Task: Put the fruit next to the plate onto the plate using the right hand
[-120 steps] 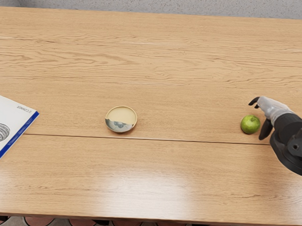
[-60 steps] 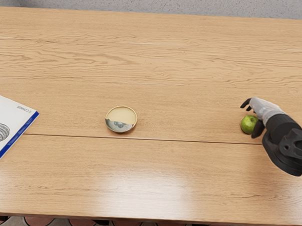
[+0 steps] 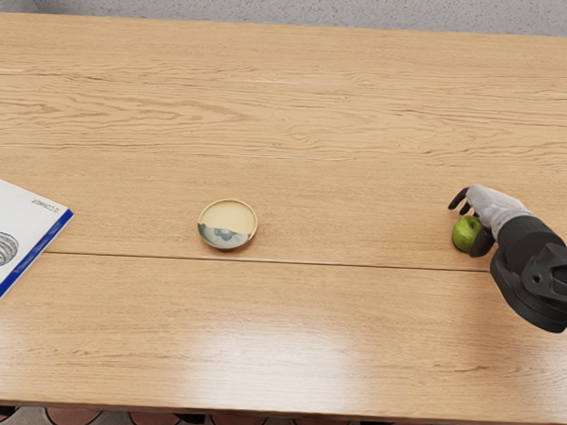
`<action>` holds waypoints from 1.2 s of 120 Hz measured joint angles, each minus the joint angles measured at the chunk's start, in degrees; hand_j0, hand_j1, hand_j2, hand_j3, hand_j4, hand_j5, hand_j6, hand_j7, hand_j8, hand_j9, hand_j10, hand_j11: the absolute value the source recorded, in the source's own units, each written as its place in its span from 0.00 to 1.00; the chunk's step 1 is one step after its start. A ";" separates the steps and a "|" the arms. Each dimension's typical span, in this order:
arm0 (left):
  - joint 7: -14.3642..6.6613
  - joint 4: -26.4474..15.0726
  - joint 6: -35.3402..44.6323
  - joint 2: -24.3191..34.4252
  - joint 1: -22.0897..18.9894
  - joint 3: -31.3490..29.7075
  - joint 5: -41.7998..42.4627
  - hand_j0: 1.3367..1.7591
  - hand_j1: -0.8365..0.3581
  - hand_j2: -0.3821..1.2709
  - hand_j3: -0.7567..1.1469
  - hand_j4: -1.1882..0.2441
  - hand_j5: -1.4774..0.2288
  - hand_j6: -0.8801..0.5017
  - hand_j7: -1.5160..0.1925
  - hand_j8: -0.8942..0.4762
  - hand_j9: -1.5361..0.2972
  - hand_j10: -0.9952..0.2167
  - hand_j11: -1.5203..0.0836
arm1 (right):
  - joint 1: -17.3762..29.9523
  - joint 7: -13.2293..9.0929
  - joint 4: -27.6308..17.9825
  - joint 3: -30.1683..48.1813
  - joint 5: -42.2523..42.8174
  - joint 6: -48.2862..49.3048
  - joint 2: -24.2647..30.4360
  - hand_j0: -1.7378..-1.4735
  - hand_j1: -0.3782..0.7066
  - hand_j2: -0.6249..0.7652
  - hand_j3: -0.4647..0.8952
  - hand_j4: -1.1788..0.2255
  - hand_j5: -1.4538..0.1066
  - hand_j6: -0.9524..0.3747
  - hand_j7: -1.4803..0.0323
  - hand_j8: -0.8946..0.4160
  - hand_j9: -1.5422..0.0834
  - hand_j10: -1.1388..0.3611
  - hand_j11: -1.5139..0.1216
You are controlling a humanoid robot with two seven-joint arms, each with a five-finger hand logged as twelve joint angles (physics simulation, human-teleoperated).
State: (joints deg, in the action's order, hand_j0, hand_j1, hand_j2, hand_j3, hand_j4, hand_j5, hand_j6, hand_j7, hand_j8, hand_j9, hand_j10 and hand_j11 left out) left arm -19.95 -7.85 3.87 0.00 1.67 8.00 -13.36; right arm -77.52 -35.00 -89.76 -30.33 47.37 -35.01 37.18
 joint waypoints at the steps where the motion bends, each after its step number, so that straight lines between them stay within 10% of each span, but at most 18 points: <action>1: 0.00 0.00 0.00 0.00 0.00 0.00 0.00 0.76 0.97 0.23 0.40 0.82 0.85 0.62 0.87 0.64 0.82 0.81 0.93 | 0.01 0.00 0.00 0.00 0.00 0.00 0.00 0.30 0.47 0.39 0.34 0.55 0.60 0.42 0.64 0.38 0.63 0.49 0.61; 144: 0.00 0.00 0.00 0.00 -0.26 -0.01 0.00 0.76 0.97 0.23 0.40 0.82 0.85 0.62 0.87 0.64 0.82 0.81 0.93 | -0.32 -0.10 -0.15 -0.24 0.05 0.14 -0.10 0.33 0.63 0.62 0.34 0.37 0.29 0.43 0.33 0.42 0.33 0.27 0.31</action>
State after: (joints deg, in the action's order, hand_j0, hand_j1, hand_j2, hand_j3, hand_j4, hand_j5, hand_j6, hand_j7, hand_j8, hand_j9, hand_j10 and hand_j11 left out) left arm -19.95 -7.85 3.87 0.00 1.41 7.99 -13.36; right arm -77.84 -35.10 -89.91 -30.57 47.42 -34.87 37.09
